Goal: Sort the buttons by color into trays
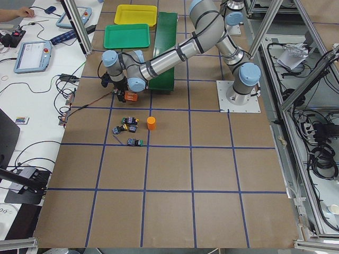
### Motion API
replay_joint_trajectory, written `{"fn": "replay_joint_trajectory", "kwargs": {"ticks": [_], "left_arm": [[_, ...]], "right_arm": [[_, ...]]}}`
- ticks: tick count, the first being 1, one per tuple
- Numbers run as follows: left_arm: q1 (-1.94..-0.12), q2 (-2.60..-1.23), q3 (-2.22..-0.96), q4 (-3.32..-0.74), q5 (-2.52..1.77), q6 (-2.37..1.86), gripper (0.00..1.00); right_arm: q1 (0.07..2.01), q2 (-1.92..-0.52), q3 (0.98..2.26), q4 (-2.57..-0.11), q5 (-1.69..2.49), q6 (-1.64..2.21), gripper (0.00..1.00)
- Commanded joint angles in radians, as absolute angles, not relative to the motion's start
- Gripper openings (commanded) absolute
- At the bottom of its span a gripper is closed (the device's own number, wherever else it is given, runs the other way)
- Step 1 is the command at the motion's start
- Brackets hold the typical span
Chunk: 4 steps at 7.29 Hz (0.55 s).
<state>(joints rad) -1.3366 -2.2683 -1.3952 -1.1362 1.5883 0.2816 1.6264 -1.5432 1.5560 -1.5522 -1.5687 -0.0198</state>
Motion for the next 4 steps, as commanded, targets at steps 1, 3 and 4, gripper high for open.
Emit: {"fn": "replay_joint_trajectory", "kwargs": {"ticks": [1, 3, 4], "left_arm": [[-1.338, -2.266, -1.422, -1.135, 1.588, 0.276, 0.65], [-1.335, -2.251, -1.411, -1.143, 1.588, 0.276, 0.1], [-1.338, -2.24, -1.405, -1.163, 1.585, 0.276, 0.04]], "right_arm": [[1.626, -1.543, 1.555, -1.548, -1.568, -0.02, 1.0], [1.626, -1.543, 1.555, -1.548, -1.569, -0.02, 1.0], [1.626, -1.543, 1.557, -1.548, -1.568, -0.02, 1.0]]}}
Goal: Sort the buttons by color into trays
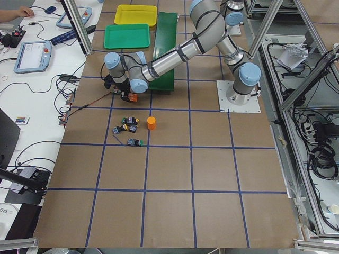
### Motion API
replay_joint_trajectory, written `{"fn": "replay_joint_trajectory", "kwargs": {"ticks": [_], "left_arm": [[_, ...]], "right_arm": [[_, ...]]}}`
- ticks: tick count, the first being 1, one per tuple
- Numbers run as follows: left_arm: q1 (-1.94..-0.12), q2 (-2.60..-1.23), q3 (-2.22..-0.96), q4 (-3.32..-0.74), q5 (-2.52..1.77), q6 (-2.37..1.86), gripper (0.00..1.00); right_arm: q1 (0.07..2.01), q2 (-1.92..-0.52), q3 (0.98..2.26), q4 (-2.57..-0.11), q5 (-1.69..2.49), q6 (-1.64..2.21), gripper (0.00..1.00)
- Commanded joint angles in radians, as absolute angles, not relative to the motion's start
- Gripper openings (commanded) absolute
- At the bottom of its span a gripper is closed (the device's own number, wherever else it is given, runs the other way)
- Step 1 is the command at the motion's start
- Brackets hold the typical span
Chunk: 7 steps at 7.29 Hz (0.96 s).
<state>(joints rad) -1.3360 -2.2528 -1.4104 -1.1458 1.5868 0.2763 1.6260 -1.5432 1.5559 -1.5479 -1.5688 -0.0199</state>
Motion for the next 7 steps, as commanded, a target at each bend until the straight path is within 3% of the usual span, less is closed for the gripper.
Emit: {"fn": "replay_joint_trajectory", "kwargs": {"ticks": [1, 5, 7], "left_arm": [[-1.333, -2.238, -1.404, -1.166, 1.583, 0.278, 0.0], [-1.368, -2.038, -1.48, -1.355, 1.594, 0.557, 0.0], [-1.443, -1.84, -1.703, -1.358, 1.597, 0.824, 0.0]], "right_arm": [[1.626, -1.545, 1.555, -1.546, -1.569, -0.02, 1.0], [1.626, -1.543, 1.555, -1.549, -1.568, -0.02, 1.0], [1.626, -1.543, 1.555, -1.548, -1.569, -0.02, 1.0]]}}
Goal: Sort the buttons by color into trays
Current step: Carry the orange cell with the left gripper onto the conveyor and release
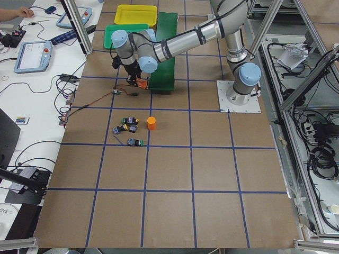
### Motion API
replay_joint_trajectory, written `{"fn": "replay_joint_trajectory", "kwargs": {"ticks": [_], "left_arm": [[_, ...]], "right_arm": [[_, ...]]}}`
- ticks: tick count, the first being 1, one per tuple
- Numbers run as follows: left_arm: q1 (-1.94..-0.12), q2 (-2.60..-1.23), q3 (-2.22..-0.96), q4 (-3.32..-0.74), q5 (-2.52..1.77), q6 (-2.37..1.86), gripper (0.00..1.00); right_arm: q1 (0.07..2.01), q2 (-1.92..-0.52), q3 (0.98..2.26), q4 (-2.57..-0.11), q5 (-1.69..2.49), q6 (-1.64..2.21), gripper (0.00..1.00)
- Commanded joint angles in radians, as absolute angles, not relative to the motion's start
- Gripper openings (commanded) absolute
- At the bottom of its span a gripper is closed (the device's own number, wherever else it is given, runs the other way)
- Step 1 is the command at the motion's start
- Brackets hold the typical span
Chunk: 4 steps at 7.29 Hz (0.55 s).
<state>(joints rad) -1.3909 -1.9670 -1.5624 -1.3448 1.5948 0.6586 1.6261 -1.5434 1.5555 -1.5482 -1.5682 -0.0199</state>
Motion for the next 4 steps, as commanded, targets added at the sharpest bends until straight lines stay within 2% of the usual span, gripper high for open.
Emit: {"fn": "replay_joint_trajectory", "kwargs": {"ticks": [1, 4], "left_arm": [[-1.477, -1.738, -1.82, -1.344, 1.659, 0.929, 0.0], [-1.497, -1.637, -2.003, -1.126, 1.583, 1.299, 0.0]], "right_arm": [[1.626, -1.545, 1.557, -1.546, -1.569, -0.02, 1.0], [1.626, -1.549, 1.554, -1.493, -1.568, -0.02, 1.0]]}}
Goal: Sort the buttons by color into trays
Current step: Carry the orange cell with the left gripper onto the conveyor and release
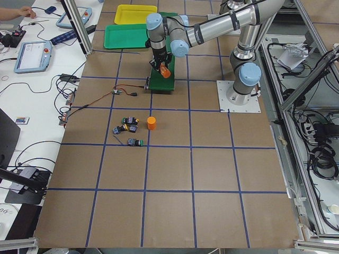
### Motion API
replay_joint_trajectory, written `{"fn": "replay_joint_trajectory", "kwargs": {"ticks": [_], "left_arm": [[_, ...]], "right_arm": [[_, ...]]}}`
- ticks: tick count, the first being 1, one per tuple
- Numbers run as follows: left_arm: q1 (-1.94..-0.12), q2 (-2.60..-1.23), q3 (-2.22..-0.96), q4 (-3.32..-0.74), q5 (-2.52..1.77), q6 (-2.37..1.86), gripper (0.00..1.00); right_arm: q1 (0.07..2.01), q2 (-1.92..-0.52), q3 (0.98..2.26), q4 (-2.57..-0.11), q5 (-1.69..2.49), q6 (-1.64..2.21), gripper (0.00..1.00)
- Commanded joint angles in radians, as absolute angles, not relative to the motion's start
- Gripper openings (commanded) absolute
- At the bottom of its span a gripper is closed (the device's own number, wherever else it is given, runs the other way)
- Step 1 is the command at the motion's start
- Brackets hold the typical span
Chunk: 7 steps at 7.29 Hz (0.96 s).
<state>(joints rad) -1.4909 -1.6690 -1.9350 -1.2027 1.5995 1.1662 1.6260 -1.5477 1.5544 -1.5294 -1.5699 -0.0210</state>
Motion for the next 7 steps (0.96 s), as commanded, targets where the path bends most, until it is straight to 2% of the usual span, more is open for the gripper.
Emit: {"fn": "replay_joint_trajectory", "kwargs": {"ticks": [1, 7], "left_arm": [[-1.499, -1.635, -2.02, -1.115, 1.58, 1.334, 0.0], [-1.552, -1.695, -2.078, -0.929, 1.578, 1.419, 0.0]], "right_arm": [[1.626, -1.549, 1.552, -1.491, -1.568, -0.021, 1.0], [1.625, -1.549, 1.546, -1.493, -1.566, -0.02, 1.0]]}}
